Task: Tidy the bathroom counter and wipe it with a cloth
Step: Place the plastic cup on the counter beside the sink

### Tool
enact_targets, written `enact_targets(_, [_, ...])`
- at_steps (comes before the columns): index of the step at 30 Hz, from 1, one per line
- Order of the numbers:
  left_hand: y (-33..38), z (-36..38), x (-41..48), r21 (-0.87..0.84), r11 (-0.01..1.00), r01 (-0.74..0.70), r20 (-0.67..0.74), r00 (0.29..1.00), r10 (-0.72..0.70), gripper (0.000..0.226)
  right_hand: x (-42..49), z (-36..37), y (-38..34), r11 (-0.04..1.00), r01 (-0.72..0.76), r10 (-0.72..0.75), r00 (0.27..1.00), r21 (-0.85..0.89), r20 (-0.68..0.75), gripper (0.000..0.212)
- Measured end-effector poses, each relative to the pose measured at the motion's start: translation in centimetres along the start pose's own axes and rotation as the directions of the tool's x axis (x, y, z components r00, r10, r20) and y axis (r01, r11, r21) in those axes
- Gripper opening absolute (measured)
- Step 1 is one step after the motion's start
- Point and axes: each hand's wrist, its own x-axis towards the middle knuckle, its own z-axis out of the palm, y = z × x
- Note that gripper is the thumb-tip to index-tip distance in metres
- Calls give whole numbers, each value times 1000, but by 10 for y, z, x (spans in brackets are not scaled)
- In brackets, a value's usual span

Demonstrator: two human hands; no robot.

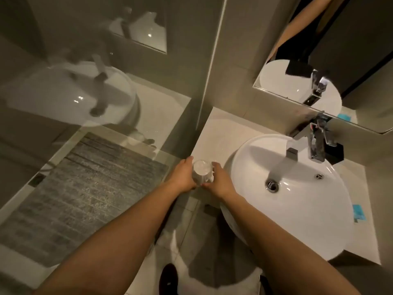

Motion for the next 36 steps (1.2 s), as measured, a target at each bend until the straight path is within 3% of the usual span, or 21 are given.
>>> enact_targets(5, [-2,-1,-2,-90,995,-38,-12,999,37,67,29,19,18,999,-48,48,999,2,24,49])
enact_targets(10, [4,-2,-16,-152,987,-46,-60,997,38,60,23,18,22,999,-13,14,1000,36,-6,47])
enact_targets(17, [43,-35,-53,33,988,-149,-49,987,151,58,-25,-24,23,989,78,-73,996,123,-46,64])
enact_targets(25, [171,-39,-88,129,916,-379,14,925,381,59,-101,-137,61,974,135,-92,970,181,-225,54])
enact_targets(36, [369,88,-87,143,799,-585,103,811,575,58,-171,-297,211,989,6,54,918,148,-393,55])
